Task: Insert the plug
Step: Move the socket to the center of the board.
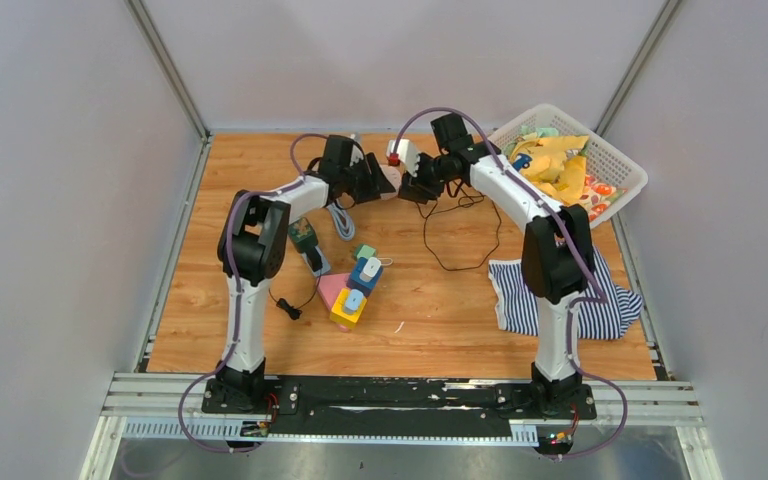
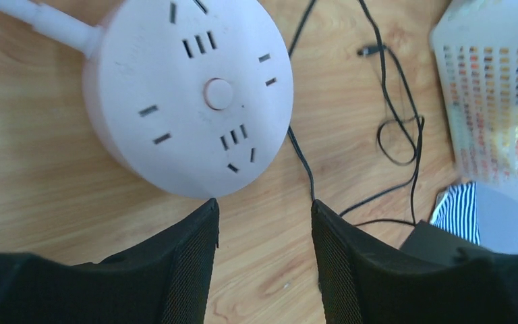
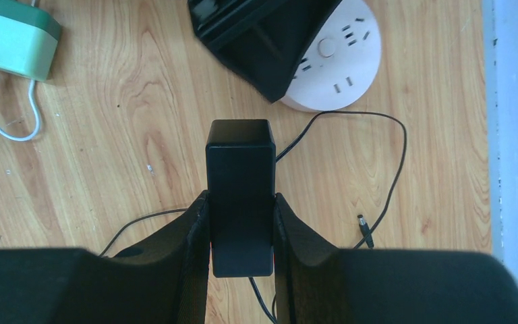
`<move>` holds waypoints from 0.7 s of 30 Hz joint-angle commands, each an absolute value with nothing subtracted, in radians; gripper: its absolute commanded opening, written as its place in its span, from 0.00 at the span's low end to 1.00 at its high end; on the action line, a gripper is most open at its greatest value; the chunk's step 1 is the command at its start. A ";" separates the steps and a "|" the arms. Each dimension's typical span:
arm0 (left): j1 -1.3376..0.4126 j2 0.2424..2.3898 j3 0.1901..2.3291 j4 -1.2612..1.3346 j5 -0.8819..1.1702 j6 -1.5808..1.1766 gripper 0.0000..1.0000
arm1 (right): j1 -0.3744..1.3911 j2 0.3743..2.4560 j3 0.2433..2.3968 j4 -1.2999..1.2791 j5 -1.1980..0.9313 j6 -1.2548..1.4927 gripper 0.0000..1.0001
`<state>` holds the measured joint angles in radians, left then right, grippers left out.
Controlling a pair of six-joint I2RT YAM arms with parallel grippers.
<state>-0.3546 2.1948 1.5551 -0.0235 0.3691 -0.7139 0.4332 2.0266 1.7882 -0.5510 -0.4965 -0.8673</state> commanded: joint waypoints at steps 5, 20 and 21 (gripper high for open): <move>-0.331 2.269 1.719 -0.005 0.295 -0.748 0.61 | 0.423 2.060 1.836 -0.572 -0.474 -0.900 0.00; -0.328 2.404 1.903 -0.005 0.116 -0.709 0.61 | 0.396 2.026 1.812 -0.542 -0.407 -0.895 0.00; -0.323 2.429 1.920 -0.005 0.133 -0.718 0.59 | 0.395 2.025 1.812 -0.541 -0.412 -0.893 0.00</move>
